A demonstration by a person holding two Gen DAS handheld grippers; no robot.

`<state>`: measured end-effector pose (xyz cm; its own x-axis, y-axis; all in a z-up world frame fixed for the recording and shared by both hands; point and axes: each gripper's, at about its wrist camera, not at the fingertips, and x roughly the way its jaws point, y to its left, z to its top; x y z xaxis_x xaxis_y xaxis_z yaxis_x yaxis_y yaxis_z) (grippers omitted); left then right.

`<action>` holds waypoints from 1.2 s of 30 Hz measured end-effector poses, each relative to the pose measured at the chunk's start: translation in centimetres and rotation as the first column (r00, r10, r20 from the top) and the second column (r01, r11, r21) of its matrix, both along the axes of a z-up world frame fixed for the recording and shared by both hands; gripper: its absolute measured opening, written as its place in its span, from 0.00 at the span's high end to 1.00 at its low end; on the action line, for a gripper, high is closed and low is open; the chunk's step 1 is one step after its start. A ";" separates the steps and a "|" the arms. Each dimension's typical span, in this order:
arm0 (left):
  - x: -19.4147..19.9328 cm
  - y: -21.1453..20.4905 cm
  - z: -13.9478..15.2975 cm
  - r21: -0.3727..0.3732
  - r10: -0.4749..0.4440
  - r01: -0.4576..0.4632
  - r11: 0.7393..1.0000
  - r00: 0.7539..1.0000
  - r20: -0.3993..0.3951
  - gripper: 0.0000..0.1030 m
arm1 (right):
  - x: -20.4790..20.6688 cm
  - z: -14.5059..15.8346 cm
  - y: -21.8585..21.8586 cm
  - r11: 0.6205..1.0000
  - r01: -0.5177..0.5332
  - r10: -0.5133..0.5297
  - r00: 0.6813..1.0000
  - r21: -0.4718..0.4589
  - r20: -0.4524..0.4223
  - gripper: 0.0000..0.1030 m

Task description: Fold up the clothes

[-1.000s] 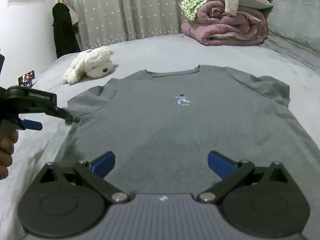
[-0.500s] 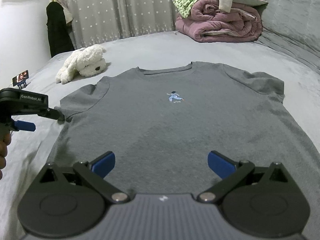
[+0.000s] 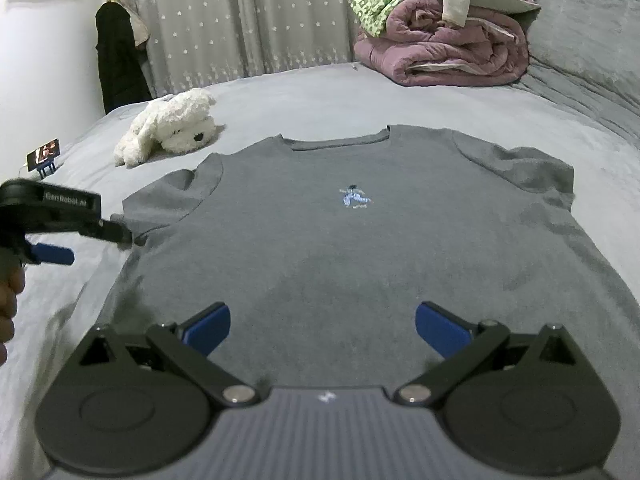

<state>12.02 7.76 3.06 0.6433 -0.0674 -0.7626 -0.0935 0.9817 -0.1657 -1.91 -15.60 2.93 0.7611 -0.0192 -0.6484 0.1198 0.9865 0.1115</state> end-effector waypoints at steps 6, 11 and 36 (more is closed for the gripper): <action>0.3 0.2 0.0 -0.005 0.004 -0.004 1.000 1.000 0.000 0.25 | 0.8 0.0 0.4 1.000 -0.005 0.005 1.000 -0.001 0.012 0.00; 0.7 0.6 -0.1 -0.014 0.019 -0.019 1.000 1.000 -0.006 0.25 | 1.1 -0.4 1.6 0.999 -0.007 0.009 0.999 -0.048 0.044 0.00; 6.4 3.9 -3.7 -0.060 0.076 -0.075 0.995 0.997 0.015 0.19 | 3.6 -4.0 8.1 0.984 -0.162 0.163 0.987 -0.074 0.006 0.35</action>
<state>18.45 11.68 -0.66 0.6610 -0.0630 -0.7477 -0.1633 0.9605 -0.2253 1.71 -7.47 -1.04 0.7659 0.0584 -0.6403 -0.0438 0.9983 0.0387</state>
